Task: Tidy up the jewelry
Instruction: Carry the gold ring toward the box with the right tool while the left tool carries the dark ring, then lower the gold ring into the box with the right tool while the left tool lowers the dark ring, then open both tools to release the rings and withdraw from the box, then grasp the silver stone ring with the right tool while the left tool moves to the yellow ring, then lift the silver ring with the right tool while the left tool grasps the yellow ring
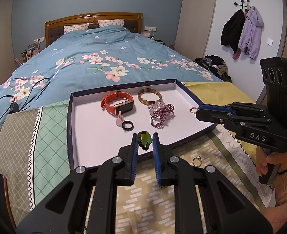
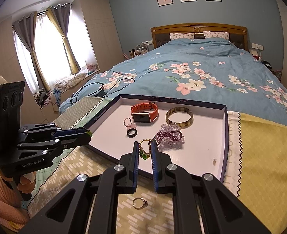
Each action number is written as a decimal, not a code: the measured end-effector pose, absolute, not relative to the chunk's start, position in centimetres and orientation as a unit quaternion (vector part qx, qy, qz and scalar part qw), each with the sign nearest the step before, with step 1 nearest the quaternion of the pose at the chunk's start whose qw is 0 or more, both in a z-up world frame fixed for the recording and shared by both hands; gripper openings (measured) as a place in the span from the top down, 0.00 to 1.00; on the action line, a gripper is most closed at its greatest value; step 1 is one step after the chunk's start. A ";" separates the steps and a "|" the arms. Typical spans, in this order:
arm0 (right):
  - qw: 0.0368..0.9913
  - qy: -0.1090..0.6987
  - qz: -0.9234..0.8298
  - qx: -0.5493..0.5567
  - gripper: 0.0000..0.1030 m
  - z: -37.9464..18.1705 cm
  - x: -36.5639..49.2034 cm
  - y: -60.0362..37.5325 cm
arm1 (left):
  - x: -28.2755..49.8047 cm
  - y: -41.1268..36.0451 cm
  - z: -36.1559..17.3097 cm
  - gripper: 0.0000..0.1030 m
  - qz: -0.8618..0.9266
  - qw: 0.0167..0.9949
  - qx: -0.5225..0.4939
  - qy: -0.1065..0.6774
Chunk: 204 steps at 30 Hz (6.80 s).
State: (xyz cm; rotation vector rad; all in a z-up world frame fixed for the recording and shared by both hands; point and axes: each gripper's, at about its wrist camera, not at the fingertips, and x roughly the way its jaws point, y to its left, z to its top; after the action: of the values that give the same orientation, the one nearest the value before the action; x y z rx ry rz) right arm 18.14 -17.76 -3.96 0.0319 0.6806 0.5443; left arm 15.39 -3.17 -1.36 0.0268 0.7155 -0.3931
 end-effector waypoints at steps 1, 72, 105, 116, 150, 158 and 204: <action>0.906 0.330 0.264 0.015 0.90 -4.0 18.3 -17.7 | 15.4 -3.2 -1.4 0.85 -0.191 0.918 0.013 0.348; 0.891 0.379 0.249 -0.019 0.90 -7.4 22.8 -16.2 | 21.1 -4.2 -5.2 0.85 -0.156 0.908 0.025 0.388; 0.895 0.382 0.229 -0.018 0.82 -7.7 23.3 -16.3 | 21.7 -3.8 -6.0 0.77 -0.153 0.907 0.014 0.392; 0.898 0.357 0.256 0.006 0.66 -5.2 19.1 -18.4 | 16.5 -2.2 -3.3 0.63 -0.191 0.915 0.021 0.354; 0.872 0.425 0.237 -0.054 0.95 -9.5 14.8 -16.2 | 12.9 -4.5 -7.0 0.61 -0.248 0.876 0.050 0.411; 0.870 0.427 0.245 -0.043 0.95 -9.4 14.6 -16.4 | 14.0 -5.3 -7.9 0.62 -0.251 0.865 0.052 0.431; 0.881 0.388 0.267 0.033 0.96 -7.8 14.3 -17.8 | 11.9 -3.2 -6.0 0.85 -0.218 0.887 0.011 0.406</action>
State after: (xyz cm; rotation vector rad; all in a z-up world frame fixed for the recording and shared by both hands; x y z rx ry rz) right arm 14.26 -17.83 -7.81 0.0697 0.8090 0.5571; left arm 11.92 -3.21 -6.00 0.0232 0.8446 -0.4528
